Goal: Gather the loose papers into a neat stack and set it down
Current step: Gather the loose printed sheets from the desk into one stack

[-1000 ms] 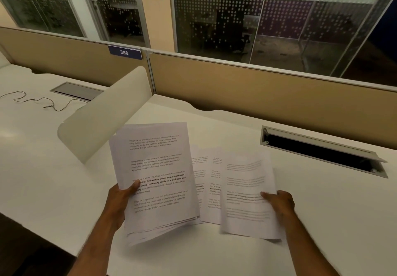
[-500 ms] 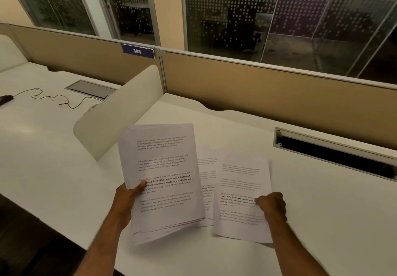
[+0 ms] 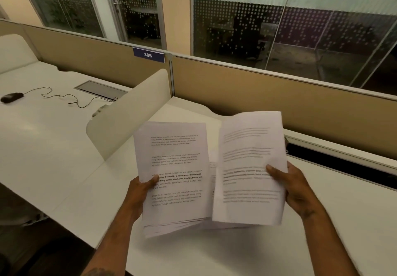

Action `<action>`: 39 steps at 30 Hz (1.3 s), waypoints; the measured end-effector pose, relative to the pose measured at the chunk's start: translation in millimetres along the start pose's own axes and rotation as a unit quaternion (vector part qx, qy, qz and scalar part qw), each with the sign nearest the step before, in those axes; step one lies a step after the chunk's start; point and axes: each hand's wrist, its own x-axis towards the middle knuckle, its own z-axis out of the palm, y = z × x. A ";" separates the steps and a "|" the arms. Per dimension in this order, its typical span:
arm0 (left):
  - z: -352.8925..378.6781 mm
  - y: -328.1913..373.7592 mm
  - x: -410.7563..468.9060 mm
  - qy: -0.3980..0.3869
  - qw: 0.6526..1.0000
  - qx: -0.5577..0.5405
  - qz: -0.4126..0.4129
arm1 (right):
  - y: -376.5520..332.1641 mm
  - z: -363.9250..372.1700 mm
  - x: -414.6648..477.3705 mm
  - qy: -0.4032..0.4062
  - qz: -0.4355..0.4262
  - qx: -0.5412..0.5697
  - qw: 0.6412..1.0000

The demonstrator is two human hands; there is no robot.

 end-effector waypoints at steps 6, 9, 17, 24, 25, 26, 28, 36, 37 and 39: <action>18.3 -4.5 -13.4 -0.039 0.999 -0.009 -0.031 | 42.4 67.6 4.9 -0.064 0.065 0.022 0.996; 25.8 -9.2 -24.4 -0.047 0.998 0.007 -0.029 | 66.2 88.8 6.9 -0.060 0.088 -0.024 0.994; 32.9 -21.8 -40.7 -0.032 0.997 -0.037 -0.055 | 96.8 120.8 2.3 -0.019 0.067 -0.114 0.991; -0.7 -28.9 -50.8 0.048 0.999 -0.008 -0.015 | 99.0 91.2 28.0 0.100 0.044 -0.261 0.959; -11.5 -27.4 -51.9 0.053 0.998 -0.010 -0.015 | 101.7 79.3 33.9 0.143 0.061 -0.317 0.936; -23.4 -26.5 -52.5 0.056 0.998 -0.013 -0.014 | 105.3 68.5 38.4 0.172 0.084 -0.371 0.909; -45.7 -24.8 -53.0 0.063 0.998 -0.017 -0.013 | 113.0 53.9 44.0 0.188 0.129 -0.466 0.855; -94.9 -13.1 -35.0 0.067 0.997 -0.010 -0.023 | 123.3 46.2 65.0 0.195 0.232 -0.421 0.855; -98.6 -11.3 -31.4 0.064 0.998 -0.009 -0.023 | 122.0 44.7 68.5 0.195 0.235 -0.397 0.865; -104.1 -7.5 -24.8 0.058 0.998 -0.007 -0.021 | 117.1 44.2 74.3 0.194 0.216 -0.338 0.895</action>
